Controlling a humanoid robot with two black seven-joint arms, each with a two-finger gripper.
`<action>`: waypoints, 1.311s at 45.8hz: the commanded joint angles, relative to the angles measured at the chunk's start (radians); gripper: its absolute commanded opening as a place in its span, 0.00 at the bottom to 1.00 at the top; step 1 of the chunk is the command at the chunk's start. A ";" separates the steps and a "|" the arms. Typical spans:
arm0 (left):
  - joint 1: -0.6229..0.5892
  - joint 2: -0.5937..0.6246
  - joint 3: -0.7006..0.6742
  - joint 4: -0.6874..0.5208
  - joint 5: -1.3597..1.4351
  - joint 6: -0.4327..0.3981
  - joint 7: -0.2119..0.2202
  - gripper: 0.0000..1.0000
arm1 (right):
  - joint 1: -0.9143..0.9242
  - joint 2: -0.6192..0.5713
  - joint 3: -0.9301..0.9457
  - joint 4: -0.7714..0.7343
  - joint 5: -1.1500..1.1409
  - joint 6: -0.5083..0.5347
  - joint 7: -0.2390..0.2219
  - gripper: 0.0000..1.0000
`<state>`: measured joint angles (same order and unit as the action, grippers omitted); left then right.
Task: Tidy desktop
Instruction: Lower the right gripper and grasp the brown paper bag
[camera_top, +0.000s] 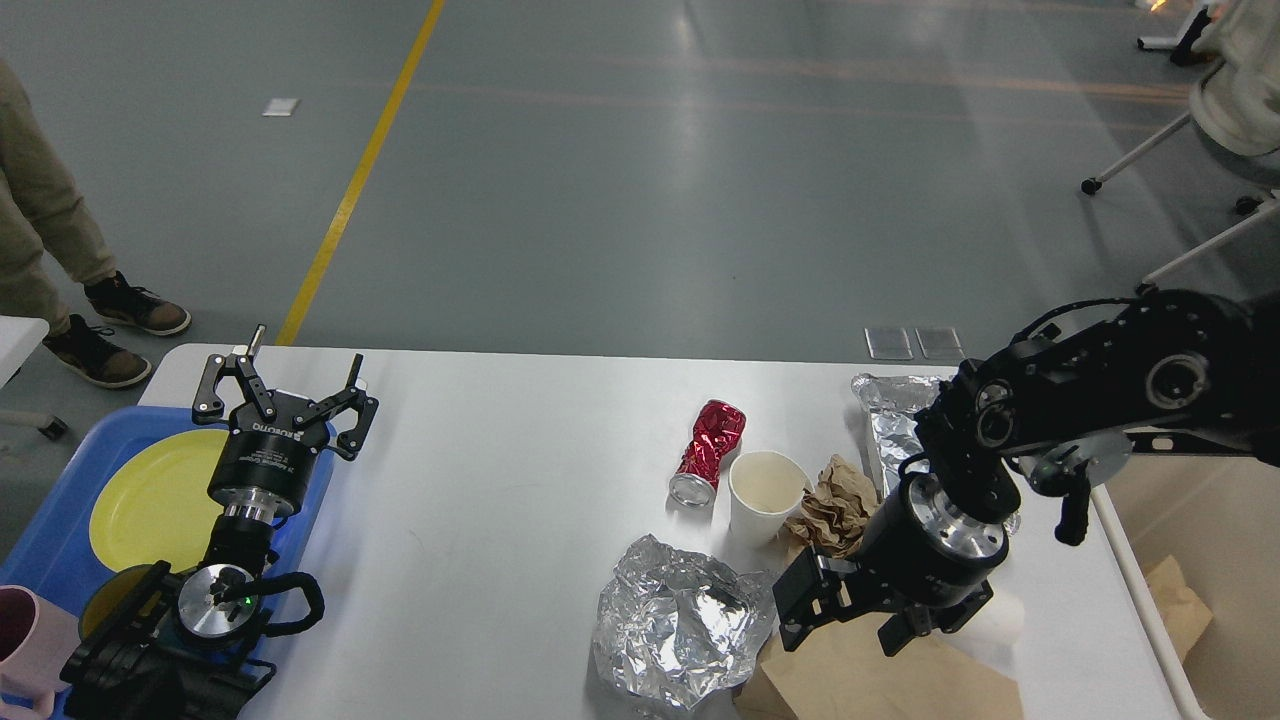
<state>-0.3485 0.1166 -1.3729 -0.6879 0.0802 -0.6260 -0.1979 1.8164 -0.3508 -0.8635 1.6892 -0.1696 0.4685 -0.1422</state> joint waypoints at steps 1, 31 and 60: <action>-0.001 0.000 0.000 -0.001 0.000 -0.001 0.000 0.96 | -0.066 0.044 0.006 -0.005 -0.117 -0.048 -0.002 0.88; 0.000 0.000 0.000 -0.001 0.000 -0.001 0.000 0.96 | -0.261 0.168 0.150 -0.046 -0.252 -0.143 -0.203 0.97; 0.000 0.000 0.000 -0.001 0.000 -0.001 0.000 0.96 | -0.496 0.271 0.055 -0.259 -0.260 -0.255 -0.267 0.34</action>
<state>-0.3494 0.1166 -1.3729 -0.6886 0.0807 -0.6277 -0.1979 1.3303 -0.0754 -0.7970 1.4323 -0.4309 0.2134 -0.4106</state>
